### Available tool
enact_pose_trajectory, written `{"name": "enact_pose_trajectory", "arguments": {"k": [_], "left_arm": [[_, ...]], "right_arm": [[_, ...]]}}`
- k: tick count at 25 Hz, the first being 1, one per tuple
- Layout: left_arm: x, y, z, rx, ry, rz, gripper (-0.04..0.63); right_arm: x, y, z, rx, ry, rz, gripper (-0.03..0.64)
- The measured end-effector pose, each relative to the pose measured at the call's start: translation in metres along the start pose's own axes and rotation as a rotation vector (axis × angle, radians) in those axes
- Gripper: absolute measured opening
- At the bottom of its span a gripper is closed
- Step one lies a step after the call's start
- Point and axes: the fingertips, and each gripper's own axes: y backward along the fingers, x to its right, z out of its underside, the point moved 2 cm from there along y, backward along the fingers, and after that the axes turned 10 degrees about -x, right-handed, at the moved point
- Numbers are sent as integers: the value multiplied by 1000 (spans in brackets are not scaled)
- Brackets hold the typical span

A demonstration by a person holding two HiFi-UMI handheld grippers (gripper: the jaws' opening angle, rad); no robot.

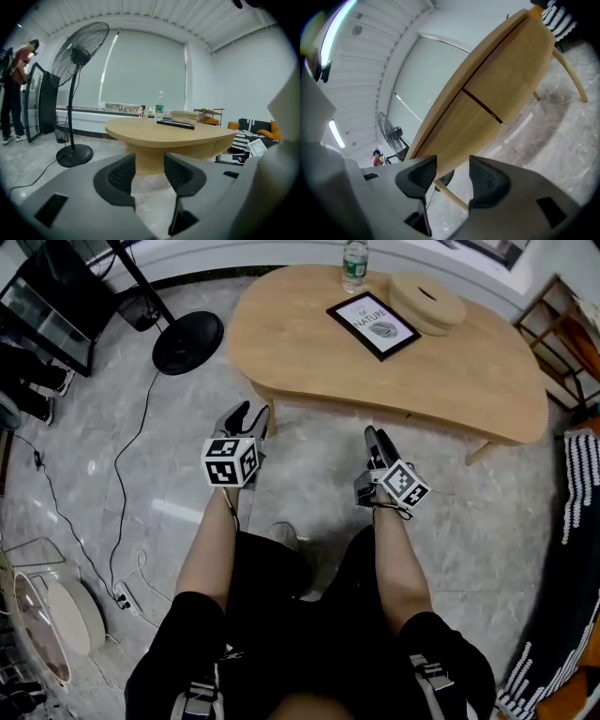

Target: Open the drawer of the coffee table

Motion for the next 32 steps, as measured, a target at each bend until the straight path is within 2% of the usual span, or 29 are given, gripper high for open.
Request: {"name": "enact_pose_trajectory", "arguments": {"k": [5,9,12,19,24,28,32], "left_arm": [[-7,-16,8,2,-12,-32,206],[-25,-21,1,55,52,-24,206],[-35,-33,1,61,13,-18,209],[-56,-73,13,31,-50,78,215],[-56,-92,22,28,-24,161,215],[-49,-104,19,21,-60,197,230],[-51,-107,15,31,-63,224,230]], "right_arm": [[21,-4,0,10,-30,-19,230],[38,-10,1,20,-66,-59,247],[55,-13,2,36,-84,-77,295],[76,-34,-4,79,-86,-89,284],[75,-36,-17,125,-88,-105,282],[82,-33,-28,181,-161,-142,271],[78,-37,-40,216,-163,-169,267]]}}
